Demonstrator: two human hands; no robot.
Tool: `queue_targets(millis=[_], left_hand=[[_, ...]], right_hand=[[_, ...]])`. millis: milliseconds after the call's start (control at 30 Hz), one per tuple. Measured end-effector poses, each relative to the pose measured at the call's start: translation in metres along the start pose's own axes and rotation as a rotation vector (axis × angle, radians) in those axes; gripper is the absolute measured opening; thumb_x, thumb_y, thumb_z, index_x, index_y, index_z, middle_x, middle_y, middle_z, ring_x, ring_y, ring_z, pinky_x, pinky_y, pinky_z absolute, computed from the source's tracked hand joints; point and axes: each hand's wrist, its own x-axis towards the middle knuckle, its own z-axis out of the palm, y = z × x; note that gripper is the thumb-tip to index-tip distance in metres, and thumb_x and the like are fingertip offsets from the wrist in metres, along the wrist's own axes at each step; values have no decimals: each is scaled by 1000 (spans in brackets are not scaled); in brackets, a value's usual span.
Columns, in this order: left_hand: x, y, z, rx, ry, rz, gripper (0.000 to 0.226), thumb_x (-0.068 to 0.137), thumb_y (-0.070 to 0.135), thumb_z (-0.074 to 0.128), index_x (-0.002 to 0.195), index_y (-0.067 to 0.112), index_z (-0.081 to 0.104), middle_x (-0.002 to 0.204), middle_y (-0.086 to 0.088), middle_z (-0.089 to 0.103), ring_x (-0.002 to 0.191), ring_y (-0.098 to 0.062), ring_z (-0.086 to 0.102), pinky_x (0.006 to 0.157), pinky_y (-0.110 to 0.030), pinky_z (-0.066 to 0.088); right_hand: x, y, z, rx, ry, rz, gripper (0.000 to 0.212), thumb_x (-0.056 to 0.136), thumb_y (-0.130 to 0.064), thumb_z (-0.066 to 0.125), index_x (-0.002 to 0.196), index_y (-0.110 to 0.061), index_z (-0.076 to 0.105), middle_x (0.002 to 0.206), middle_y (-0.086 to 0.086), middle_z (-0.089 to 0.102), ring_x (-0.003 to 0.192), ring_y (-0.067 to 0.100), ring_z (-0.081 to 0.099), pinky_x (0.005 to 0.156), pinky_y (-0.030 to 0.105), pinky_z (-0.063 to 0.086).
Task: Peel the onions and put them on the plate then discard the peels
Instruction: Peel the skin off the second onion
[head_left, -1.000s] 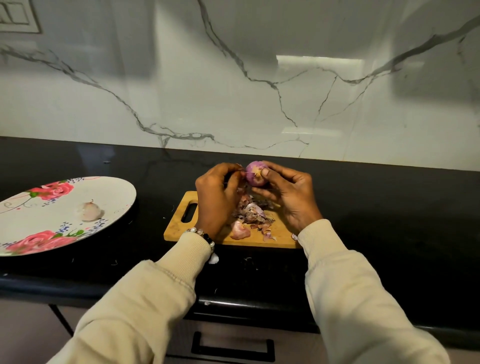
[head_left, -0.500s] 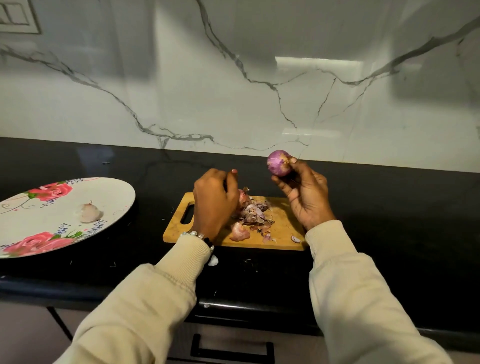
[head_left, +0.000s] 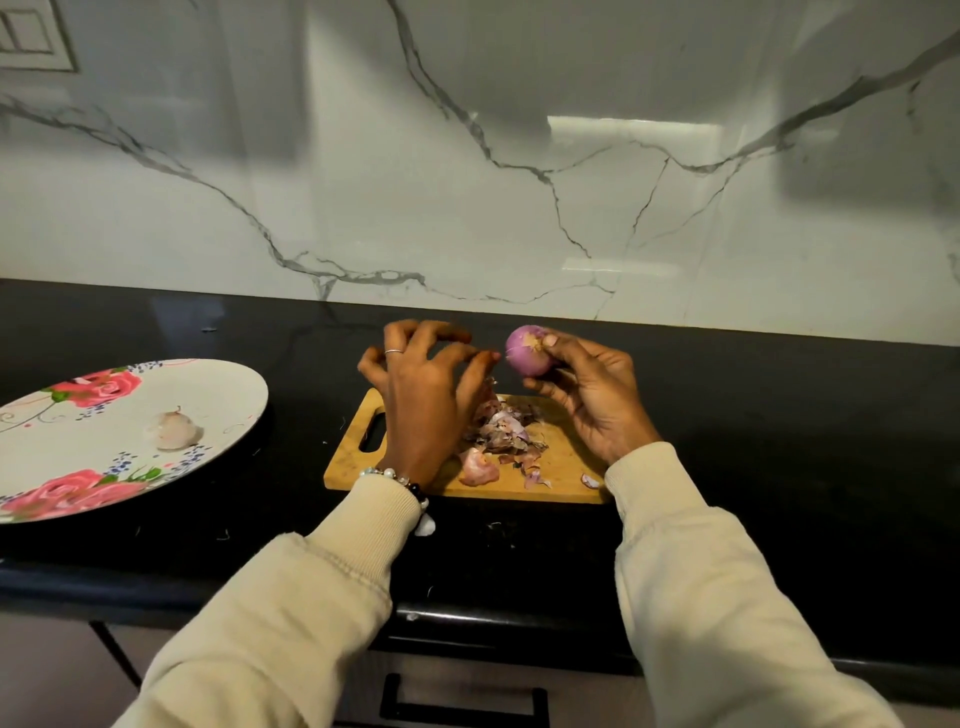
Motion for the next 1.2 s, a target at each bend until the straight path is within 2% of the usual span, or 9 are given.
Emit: queue_targets(millis=[200,367,500,600,733,900,1000,1133,1200], left_hand=[[0,-1,1,-154,-147,206,34,91,29,53,112,9,72,94,-9,68,85,-24,62,71,-40,54],[-1,0,-2,-114,-163,271,34,91,28,52,103,6,75,89,-11,69,76,-23,66,66,-34,57],[-3,2,-3,-20,-209,351,33,90,22,52,95,-1,74,81,-15,69,67,-30,67,58,-38,57],[-4,1,-4,77,-249,410,20,79,9,72,94,-4,71,81,-17,68,66,-32,66,58,-39,57],[-6,3,-3,129,-215,436,33,63,-2,86,90,-2,67,78,-16,65,62,-30,62,52,-35,52],[-6,5,-1,164,-146,439,31,65,1,86,88,-3,65,78,-18,65,59,-28,62,47,-32,50],[-5,5,1,127,-120,413,20,75,7,75,88,-4,64,81,-19,63,54,-26,60,45,-29,47],[-5,8,2,13,-116,285,29,87,23,49,89,-3,62,84,-17,61,59,-24,58,50,-30,46],[-3,8,2,-95,-123,172,23,86,21,50,88,0,60,84,-13,59,65,-23,55,55,-33,47]], right_hand=[[-1,4,-2,-104,-61,71,11,89,-4,67,96,-2,76,95,18,75,84,26,73,60,31,61],[-1,6,-2,-190,-69,65,10,88,-5,69,93,-6,77,94,16,76,85,28,74,61,32,61],[-2,8,-2,-243,-57,47,14,86,-3,71,99,-3,76,95,16,75,85,29,74,58,30,59],[-4,8,1,-233,-70,40,10,87,-2,70,93,-4,76,90,14,76,80,27,74,59,30,61],[-6,7,2,-209,-97,44,10,87,-1,69,87,-6,77,85,14,76,75,24,73,60,31,61],[-6,9,3,-202,-110,50,11,87,-4,70,87,-9,79,85,15,75,77,27,73,67,37,62],[-6,10,4,-192,-91,51,10,87,-4,70,94,-4,77,89,17,75,81,30,73,65,36,62],[-5,10,4,-179,-82,52,16,87,-3,70,102,2,74,94,19,75,83,31,74,64,35,62],[-5,10,4,-159,-82,57,15,87,-2,69,101,1,73,95,19,75,85,31,74,66,36,63]])
